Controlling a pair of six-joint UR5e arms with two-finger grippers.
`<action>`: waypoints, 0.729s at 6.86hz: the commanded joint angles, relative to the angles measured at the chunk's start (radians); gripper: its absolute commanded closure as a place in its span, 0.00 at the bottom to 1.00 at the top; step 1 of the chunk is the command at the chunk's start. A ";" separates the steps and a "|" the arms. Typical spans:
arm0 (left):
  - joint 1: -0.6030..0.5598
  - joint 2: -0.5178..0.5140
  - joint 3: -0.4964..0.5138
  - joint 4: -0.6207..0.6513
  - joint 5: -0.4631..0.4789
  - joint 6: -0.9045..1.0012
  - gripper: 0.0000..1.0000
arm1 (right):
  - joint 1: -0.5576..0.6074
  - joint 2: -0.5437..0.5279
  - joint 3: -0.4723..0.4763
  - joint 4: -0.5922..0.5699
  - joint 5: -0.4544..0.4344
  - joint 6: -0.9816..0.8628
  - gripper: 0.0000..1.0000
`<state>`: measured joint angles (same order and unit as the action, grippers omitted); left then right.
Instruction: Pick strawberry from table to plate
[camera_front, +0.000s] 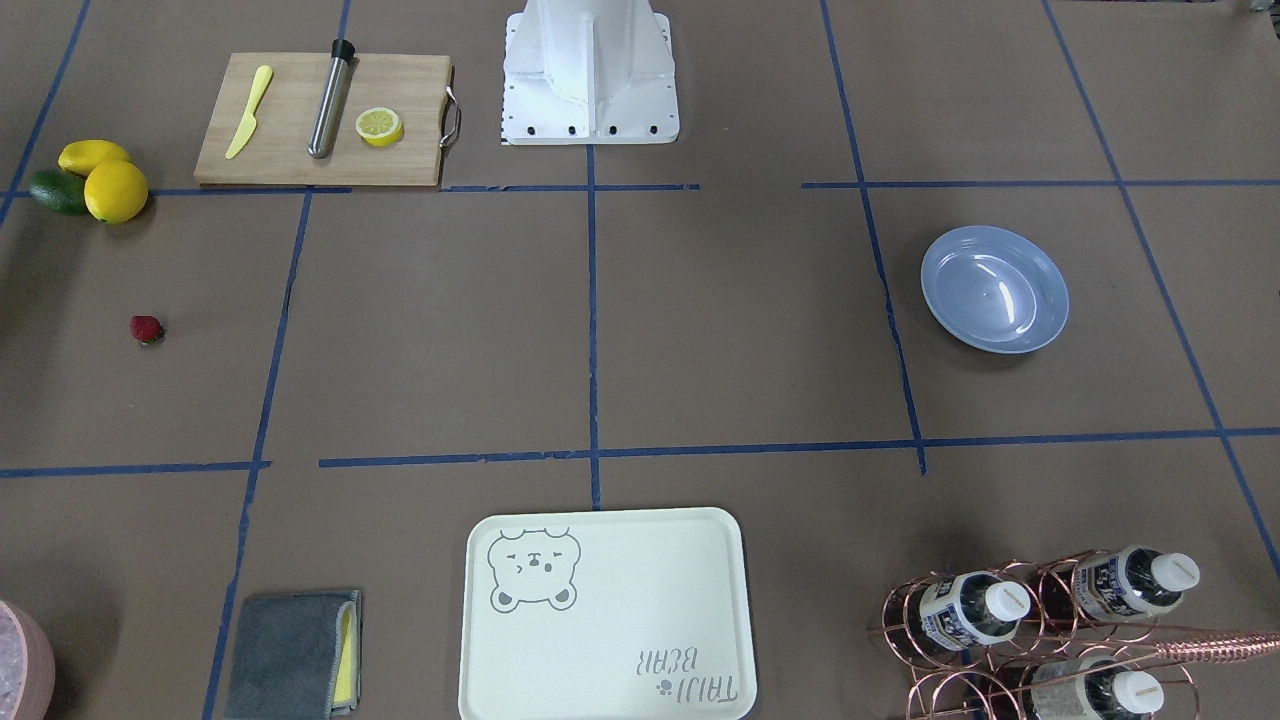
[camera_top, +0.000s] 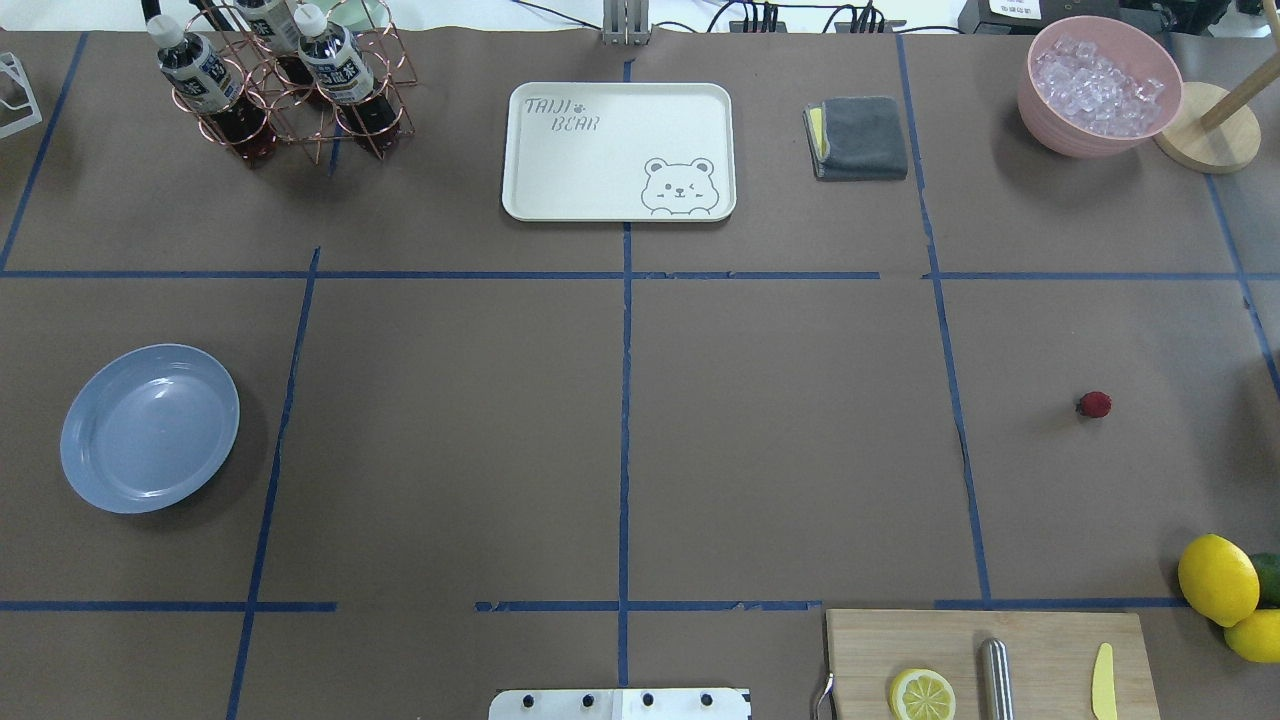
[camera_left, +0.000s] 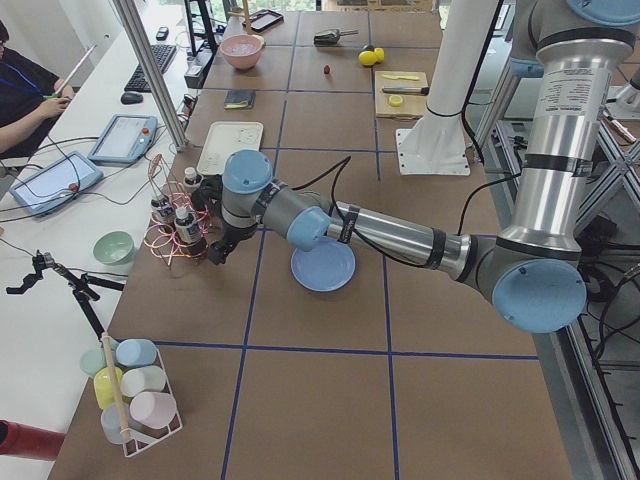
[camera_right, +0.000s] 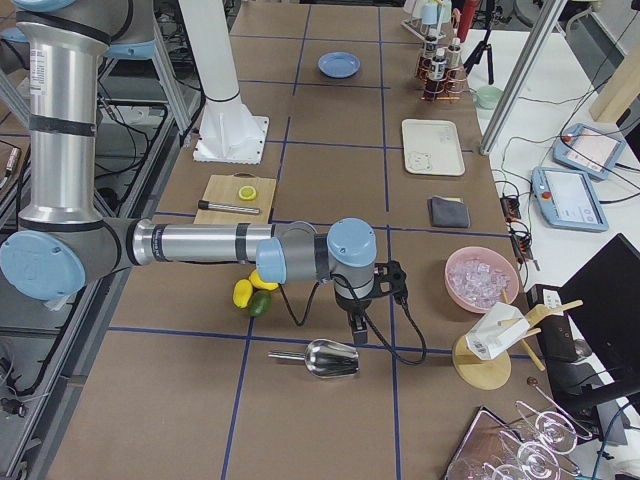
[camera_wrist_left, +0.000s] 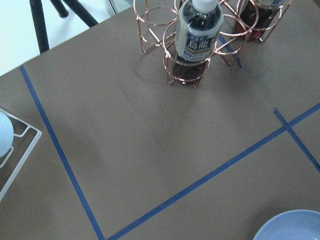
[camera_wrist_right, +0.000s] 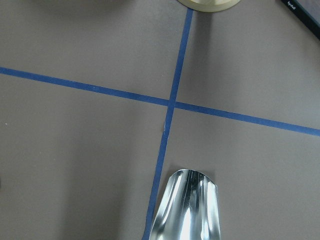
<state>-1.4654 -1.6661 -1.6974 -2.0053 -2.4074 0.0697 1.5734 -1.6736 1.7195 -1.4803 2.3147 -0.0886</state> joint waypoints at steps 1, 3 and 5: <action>0.121 0.121 0.013 -0.238 -0.019 -0.226 0.00 | -0.001 0.000 0.000 0.000 0.000 0.001 0.00; 0.247 0.236 0.013 -0.515 0.031 -0.698 0.00 | 0.000 0.000 0.000 0.000 0.000 0.001 0.00; 0.392 0.304 0.024 -0.677 0.233 -0.732 0.00 | 0.000 0.000 0.002 0.000 0.002 0.001 0.00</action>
<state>-1.1591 -1.4021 -1.6804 -2.5988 -2.2676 -0.6097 1.5738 -1.6735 1.7205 -1.4803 2.3159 -0.0874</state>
